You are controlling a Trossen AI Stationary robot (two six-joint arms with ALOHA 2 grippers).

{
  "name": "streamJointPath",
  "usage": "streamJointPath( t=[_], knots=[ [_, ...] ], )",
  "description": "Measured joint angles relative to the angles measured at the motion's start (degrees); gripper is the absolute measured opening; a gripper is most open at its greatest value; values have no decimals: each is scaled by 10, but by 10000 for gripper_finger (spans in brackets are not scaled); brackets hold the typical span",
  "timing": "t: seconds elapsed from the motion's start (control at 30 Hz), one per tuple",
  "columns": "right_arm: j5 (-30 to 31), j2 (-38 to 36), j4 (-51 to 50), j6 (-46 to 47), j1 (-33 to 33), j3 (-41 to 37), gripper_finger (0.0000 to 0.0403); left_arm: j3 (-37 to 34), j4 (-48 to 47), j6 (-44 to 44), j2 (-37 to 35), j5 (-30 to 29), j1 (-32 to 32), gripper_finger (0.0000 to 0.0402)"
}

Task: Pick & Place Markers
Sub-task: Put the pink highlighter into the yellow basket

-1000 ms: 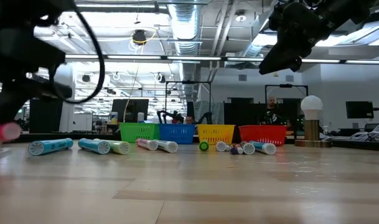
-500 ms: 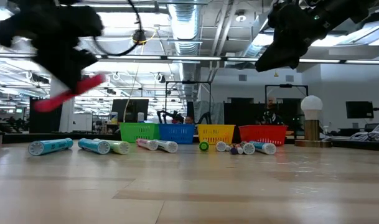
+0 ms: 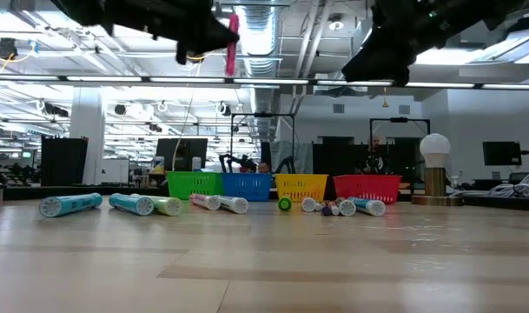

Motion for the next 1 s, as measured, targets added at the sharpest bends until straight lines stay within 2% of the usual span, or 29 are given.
streamJointPath(
  t=[0.13, 0.23, 0.3, 0.47, 0.63, 1.0],
  knots=[
    [-1, 0, 13, 28, 1, 0, 102, 18, 79, -75, 51, 78, 30, 70],
    [-5, 0, 23, 46, 1, 0, 102, 60, 101, -97, 94, 144, 18, 70],
    [-16, 0, 40, 54, 1, 0, 102, 92, 114, -96, 119, 167, 1, 70],
    [-82, 0, 117, 34, 0, 0, 102, 166, 119, -93, 177, 189, -27, 73],
    [-112, 0, 175, 12, 0, 0, 110, 204, 119, -108, 211, 221, -35, 73],
    [-111, 0, 121, -30, -8, 66, 192, 206, 123, -136, 224, 240, -52, 76]
  ],
)
